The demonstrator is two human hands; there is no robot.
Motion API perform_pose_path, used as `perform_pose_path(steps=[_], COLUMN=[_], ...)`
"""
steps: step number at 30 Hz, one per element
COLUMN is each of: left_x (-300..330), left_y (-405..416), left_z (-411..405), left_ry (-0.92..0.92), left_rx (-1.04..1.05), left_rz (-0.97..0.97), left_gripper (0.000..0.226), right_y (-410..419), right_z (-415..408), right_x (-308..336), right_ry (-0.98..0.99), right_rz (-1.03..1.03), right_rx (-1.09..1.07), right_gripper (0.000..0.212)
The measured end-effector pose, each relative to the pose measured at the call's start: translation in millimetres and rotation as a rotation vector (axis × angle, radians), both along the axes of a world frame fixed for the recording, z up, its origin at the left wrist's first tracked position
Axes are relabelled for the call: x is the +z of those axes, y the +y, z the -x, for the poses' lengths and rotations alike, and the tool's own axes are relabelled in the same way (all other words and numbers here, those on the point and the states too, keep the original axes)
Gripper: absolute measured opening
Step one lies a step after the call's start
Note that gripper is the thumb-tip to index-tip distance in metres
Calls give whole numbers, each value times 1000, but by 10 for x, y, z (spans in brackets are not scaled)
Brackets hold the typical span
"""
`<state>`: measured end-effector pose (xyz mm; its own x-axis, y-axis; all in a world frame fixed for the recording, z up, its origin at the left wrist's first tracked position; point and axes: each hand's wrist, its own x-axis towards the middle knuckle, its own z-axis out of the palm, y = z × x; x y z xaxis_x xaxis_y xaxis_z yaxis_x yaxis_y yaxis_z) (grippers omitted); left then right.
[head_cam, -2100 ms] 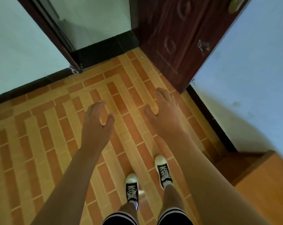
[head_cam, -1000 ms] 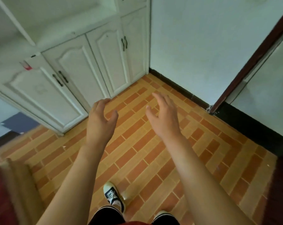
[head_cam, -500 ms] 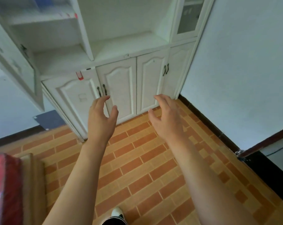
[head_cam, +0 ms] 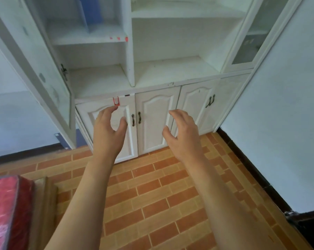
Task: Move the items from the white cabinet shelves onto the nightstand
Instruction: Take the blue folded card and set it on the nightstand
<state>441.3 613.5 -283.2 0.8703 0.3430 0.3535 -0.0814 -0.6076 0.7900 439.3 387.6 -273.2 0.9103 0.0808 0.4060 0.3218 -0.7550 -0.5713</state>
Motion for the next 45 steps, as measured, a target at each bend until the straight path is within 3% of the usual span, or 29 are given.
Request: perform_pose_path(steps=[17,26,35,45], left_x=[724,943,1041,1190], left_y=[7,8,670,1603], left_z=[-1359,-1778,-2529,-3462], left_ry=[-107,-155,-203,-262], left_rx=[333,445,455,374], left_rz=[-73,-105,-62,-144], left_gripper=[44,46,45,46], right_y=[289,547,1205,2136], right_z=[-2334,-3054,-3792,-4600], right_x=[709,1003,1101,1135], right_ry=[-166,-261,-311,-351], right_rz=[-96,-119,-114,-106], right_rx=[402,558,590,533], right_gripper=[49,51,48,51])
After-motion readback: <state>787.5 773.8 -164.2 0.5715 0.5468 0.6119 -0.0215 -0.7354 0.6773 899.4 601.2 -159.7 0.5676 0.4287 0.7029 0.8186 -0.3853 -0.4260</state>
